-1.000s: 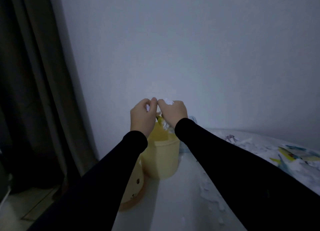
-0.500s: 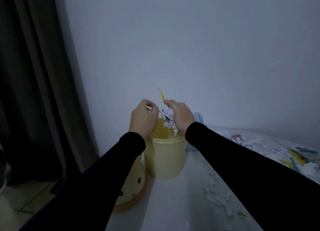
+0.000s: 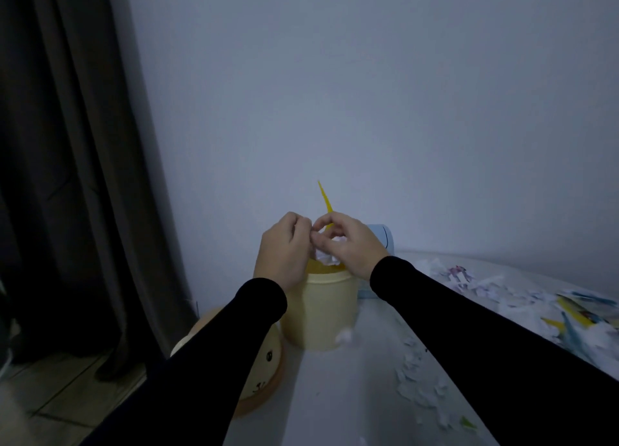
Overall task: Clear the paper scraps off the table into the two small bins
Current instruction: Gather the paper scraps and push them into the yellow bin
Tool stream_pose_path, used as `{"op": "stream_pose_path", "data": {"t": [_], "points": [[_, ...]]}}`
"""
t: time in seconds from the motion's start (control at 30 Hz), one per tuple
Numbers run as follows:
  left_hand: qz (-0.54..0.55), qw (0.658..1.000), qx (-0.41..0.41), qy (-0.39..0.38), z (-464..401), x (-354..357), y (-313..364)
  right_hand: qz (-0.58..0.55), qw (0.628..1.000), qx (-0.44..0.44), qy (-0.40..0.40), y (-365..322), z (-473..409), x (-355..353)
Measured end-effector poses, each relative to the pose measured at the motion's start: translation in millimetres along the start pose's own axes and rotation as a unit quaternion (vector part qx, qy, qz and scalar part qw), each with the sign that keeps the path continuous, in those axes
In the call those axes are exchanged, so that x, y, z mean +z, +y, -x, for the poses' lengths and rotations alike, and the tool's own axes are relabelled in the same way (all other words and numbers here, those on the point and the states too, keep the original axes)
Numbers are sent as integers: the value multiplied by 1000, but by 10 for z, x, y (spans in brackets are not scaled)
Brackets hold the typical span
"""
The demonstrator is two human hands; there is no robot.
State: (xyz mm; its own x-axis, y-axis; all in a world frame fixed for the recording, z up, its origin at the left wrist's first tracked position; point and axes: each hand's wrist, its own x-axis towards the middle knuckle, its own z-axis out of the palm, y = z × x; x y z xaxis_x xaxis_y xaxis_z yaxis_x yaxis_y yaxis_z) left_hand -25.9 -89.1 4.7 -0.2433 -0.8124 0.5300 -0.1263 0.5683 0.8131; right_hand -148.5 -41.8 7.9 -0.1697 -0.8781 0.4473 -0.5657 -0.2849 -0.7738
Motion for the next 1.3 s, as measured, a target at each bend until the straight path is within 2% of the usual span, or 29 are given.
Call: {"op": "stream_pose_path", "data": {"t": [0.1, 0.23, 0.37, 0.5, 0.6, 0.73, 0.8, 0.87, 0.93, 1.0, 1.1, 1.13, 1.2, 1.3], "points": [[27, 999, -27, -6, -52, -20, -11, 77, 996, 22, -27, 9, -40, 16], [6, 999, -51, -16, -85, -47, -57, -61, 992, 90, -61, -60, -77, -10], [-22, 998, -45, -26, -68, 6, -34, 15, 999, 44, -28, -31, -82, -34], [16, 998, -53, -32, -79, -32, 4, 18, 1000, 22, 13, 17, -55, -18], [0, 1000, -4, -14, -53, -99, 44, 23, 997, -19, 69, -16, -32, -7], [-11, 993, 104, 59, 181, -125, 224, 8, 972, -69, 225, -149, 114, -66], [-26, 985, 149, 81, 494, -94, 298, -14, 957, -47, 285, -146, 249, -104], [-66, 980, 181, 48, 848, -31, 280, 15, 953, 15, 304, -43, 377, -132], [-127, 980, 146, -38, 1192, 23, 227, 102, 954, 104, 261, 133, 513, -141], [-220, 965, 43, -133, 1472, 84, 183, 192, 948, 185, 173, 301, 627, -130], [-367, 890, -67, -262, 1789, 189, 147, 331, 913, 237, 19, 483, 734, -28], [-396, 866, -81, -294, 1859, 216, 131, 357, 902, 241, -19, 522, 751, 16], [-423, 838, -84, -333, 1910, 260, 80, 384, 889, 238, -79, 577, 753, 75], [-429, 829, -57, -354, 1868, 304, -5, 417, 875, 204, -137, 666, 709, 110]]}}
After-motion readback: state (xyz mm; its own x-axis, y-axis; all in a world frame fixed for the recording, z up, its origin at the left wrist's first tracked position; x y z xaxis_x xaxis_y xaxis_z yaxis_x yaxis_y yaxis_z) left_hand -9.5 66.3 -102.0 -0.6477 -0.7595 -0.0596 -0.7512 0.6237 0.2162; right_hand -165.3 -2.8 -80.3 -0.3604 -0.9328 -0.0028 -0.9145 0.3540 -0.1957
